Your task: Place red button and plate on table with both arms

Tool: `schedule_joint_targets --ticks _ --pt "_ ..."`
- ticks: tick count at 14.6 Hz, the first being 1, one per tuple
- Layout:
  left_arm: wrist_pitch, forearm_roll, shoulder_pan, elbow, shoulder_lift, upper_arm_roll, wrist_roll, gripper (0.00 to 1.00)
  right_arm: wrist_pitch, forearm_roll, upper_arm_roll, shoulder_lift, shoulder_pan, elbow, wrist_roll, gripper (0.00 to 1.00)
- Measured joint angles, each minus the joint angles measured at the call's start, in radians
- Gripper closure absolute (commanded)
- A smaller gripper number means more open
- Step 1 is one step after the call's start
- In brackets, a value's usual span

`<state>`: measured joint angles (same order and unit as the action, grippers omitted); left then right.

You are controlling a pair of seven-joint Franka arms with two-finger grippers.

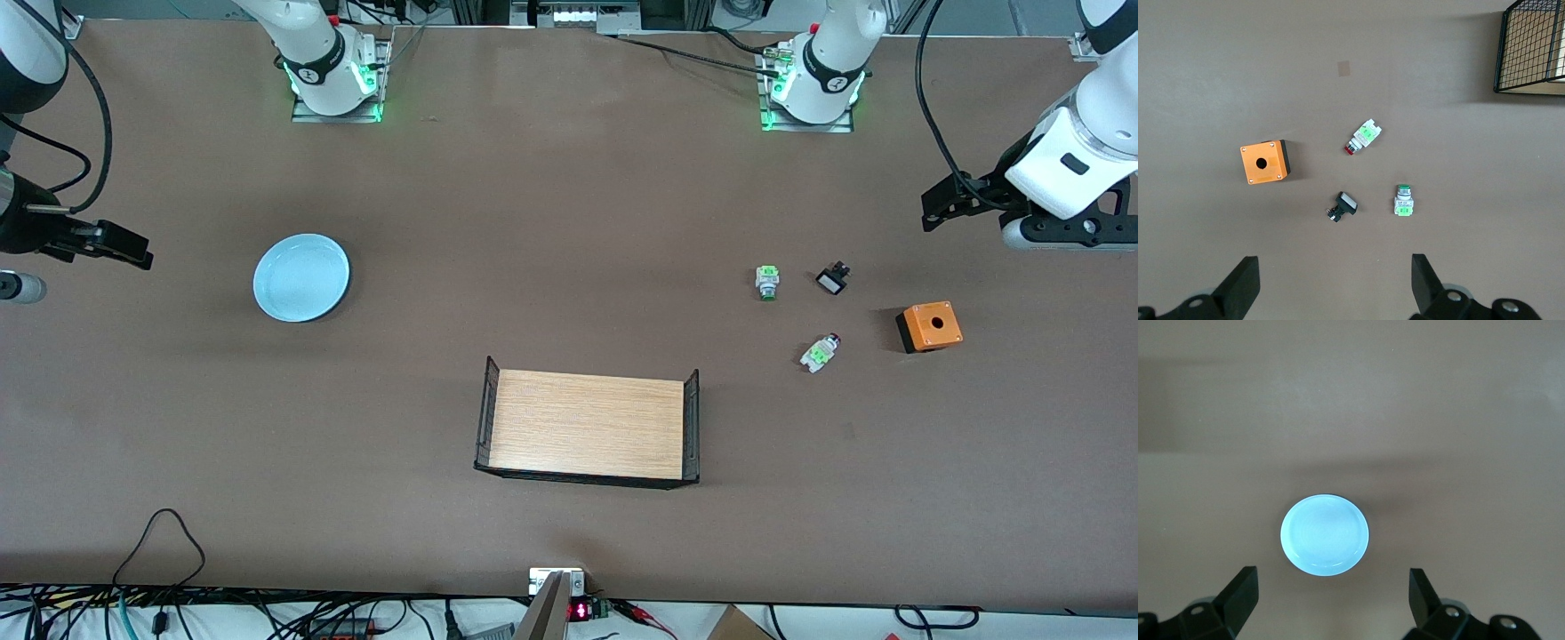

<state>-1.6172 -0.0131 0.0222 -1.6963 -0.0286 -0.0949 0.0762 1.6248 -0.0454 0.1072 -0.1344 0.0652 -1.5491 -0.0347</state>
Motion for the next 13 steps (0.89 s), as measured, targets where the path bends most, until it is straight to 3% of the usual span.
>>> schedule_joint_targets --ticks 3,13 --pt "0.0 0.0 0.0 0.0 0.0 0.0 0.0 0.0 0.024 0.0 -0.001 0.029 0.0 -0.046 0.0 0.0" --pt "0.0 0.0 0.0 0.0 0.0 0.0 0.0 0.0 0.005 0.0 0.0 0.037 0.0 -0.051 0.001 0.0"
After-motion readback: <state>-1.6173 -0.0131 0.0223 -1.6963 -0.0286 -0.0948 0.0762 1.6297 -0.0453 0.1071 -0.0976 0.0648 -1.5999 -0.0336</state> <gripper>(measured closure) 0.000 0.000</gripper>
